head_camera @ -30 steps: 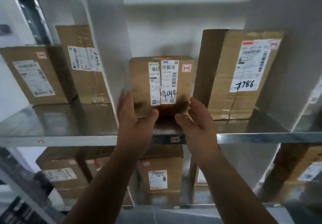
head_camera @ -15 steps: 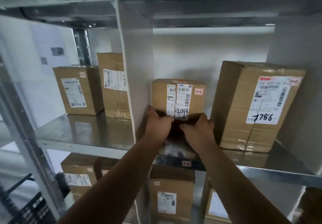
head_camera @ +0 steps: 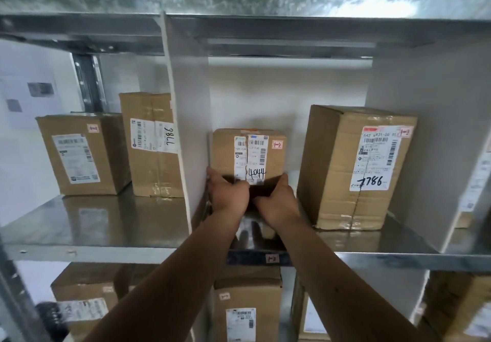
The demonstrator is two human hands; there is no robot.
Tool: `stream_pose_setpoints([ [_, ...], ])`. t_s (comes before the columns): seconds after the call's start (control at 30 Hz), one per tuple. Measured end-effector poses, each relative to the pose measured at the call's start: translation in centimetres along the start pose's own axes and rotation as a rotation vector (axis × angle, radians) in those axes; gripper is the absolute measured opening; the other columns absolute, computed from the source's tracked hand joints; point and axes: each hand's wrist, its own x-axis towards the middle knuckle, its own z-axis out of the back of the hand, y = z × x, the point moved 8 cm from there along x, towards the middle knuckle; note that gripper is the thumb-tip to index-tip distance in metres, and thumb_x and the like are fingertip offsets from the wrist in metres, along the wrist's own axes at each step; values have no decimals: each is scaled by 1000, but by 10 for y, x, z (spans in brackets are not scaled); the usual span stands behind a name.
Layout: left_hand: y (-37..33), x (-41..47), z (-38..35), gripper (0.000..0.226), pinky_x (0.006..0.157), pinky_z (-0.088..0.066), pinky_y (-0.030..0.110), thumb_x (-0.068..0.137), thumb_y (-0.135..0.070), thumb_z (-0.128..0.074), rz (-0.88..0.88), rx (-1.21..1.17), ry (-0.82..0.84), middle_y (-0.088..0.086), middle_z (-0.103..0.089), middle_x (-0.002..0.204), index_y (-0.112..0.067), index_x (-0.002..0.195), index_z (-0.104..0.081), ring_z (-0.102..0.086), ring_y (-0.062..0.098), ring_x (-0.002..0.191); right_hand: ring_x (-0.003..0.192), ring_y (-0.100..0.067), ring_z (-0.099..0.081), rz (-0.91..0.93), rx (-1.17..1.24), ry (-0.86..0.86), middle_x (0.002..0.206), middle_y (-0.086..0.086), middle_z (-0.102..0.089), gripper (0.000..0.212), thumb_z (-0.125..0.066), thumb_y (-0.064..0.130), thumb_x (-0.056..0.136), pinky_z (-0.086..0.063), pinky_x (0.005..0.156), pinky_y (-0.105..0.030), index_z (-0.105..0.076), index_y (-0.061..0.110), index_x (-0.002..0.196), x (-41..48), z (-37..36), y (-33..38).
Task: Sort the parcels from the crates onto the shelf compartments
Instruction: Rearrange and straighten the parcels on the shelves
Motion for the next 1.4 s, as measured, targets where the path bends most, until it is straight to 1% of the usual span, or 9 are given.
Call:
stream_pose_setpoints([
  [0.17,0,-3,3,105,120,-41,54,89,-16,-73,14,-70,-8,6,-43,163,-38,167,-6,-44,35,147,128,-33,-60,-38,-2,-8,145,-11,-59,109,-72,24,91,-50,103,-37,3,15,169,1,3,-4],
  [0.37,4,-17,10,103,111,-51,52,75,-16,-78,22,-121,-12,6,-55,152,-34,161,-25,-53,34,140,111,-29,-67,-40,22,-95,123,-8,-69,73,-71,20,88,-56,92,-39,-38,10,152,-5,13,-2],
  [0.53,-17,-59,16,42,62,-40,-1,92,-11,-74,-101,-169,88,-21,-62,97,-36,117,-51,-59,7,94,126,-19,-61,-7,446,-208,137,2,-64,79,-75,16,93,-51,103,-37,-38,21,162,-51,34,2],
  [0.7,-24,-93,-9,61,114,-49,43,83,-21,-76,-158,-323,232,-9,-63,142,-43,135,-54,-59,14,131,115,-11,-69,23,824,-265,124,-1,-71,51,-72,0,95,-54,100,-31,-61,19,141,-102,53,-10],
  [0.8,-26,-108,-25,71,116,-47,45,63,-42,-74,-198,-315,231,-10,-62,143,-46,132,-58,-59,13,132,104,-10,-74,71,914,-311,112,-3,-78,34,-73,-3,94,-57,100,-32,-71,18,120,-113,83,-17],
  [0.93,-35,-129,-47,55,114,-45,32,87,-16,-78,-253,-336,219,-13,-61,138,-32,136,-60,-56,11,133,102,-13,-74,144,898,-372,99,3,-80,24,-72,-2,95,-57,101,-36,-75,19,105,-116,136,-31],
  [1.17,-32,-160,-80,48,91,-44,14,96,-6,-73,-281,-346,122,-17,-63,136,-33,133,-63,-58,1,127,117,6,-60,147,622,-344,124,27,-63,55,-76,12,96,-52,105,-30,-56,30,144,-106,205,-81],
  [1.3,-18,-179,-103,51,111,-50,39,95,-5,-73,-255,-351,52,-7,-66,141,-25,141,-64,-60,14,134,106,25,-50,56,508,-188,106,54,-46,70,-77,17,96,-39,114,-30,-42,42,151,-80,215,-109],
  [1.4,-11,-185,-120,59,115,-48,49,96,-9,-73,-243,-274,41,-10,-63,145,-32,148,-57,-58,14,137,139,-1,-45,45,456,-117,146,34,-48,86,-78,23,95,-35,124,-40,-29,36,164,-68,216,-121],
])
